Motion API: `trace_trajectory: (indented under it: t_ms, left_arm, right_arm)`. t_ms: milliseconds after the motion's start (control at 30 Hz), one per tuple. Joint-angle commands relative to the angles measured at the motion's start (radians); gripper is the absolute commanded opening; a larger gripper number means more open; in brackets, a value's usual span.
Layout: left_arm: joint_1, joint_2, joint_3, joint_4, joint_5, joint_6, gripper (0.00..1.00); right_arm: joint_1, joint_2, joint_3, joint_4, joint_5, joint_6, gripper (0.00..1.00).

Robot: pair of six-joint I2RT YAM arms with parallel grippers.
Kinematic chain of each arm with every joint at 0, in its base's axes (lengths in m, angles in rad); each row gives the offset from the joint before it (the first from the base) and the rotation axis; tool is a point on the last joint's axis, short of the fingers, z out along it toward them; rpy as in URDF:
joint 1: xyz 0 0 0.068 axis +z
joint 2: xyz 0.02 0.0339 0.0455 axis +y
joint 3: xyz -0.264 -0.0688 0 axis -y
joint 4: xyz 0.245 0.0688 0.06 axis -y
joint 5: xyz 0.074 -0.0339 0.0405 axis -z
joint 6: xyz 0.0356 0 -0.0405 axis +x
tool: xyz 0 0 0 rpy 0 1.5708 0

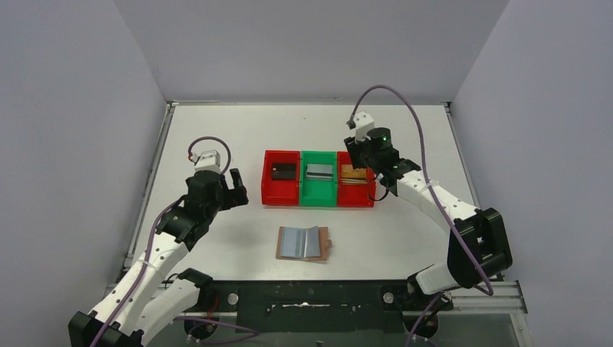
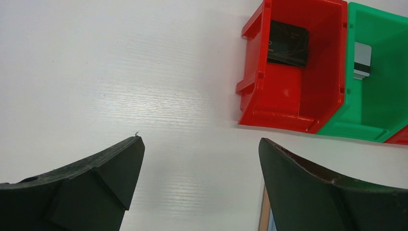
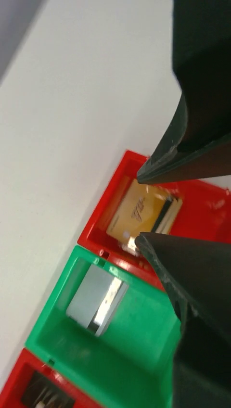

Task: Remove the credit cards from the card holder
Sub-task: Place the credit card in the storage box, then remove the credit card from the card holder.

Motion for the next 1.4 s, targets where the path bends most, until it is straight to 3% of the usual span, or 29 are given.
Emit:
trace_trajectory:
  t_ms: [0, 133, 233, 300, 400, 600, 767, 1033, 1367]
  left_arm:
    - [0.007, -0.006, 0.009, 0.037, 0.009, 0.010, 0.92]
    - [0.008, 0.001, 0.013, 0.033, 0.013, 0.010, 0.92]
    - [0.007, 0.001, 0.010, 0.033, 0.009, 0.010, 0.92]
    - [0.008, 0.003, 0.011, 0.034, 0.011, 0.010, 0.92]
    - [0.007, 0.005, 0.013, 0.033, 0.016, 0.011, 0.92]
    - [0.009, 0.004, 0.016, 0.025, 0.003, 0.009, 0.92]
    - [0.009, -0.012, 0.014, 0.022, -0.028, 0.001, 0.92]
    - [0.014, -0.029, 0.008, 0.014, -0.088, -0.023, 0.92]
    - [0.027, -0.047, 0.008, -0.002, -0.117, -0.041, 0.92]
  right_arm:
    - [-0.008, -0.031, 0.008, -0.107, 0.045, 0.621, 0.37]
    - [-0.007, -0.034, -0.058, -0.169, 0.085, 0.843, 0.20]
    - [0.018, -0.043, -0.086, -0.203, 0.120, 0.904, 0.18]
    - [0.067, -0.092, -0.108, -0.201, 0.186, 0.914, 0.20]
    - [0.127, -0.153, -0.075, -0.298, 0.272, 0.958, 0.31]
    - [0.292, -0.218, -0.076, -0.340, 0.323, 1.042, 0.36]
    - [0.499, -0.216, -0.078, -0.348, 0.409, 1.142, 0.36]
    - [0.817, -0.057, 0.025, -0.370, 0.587, 1.300, 0.40]
    - [0.902, 0.258, 0.216, -0.518, 0.568, 1.384, 0.50]
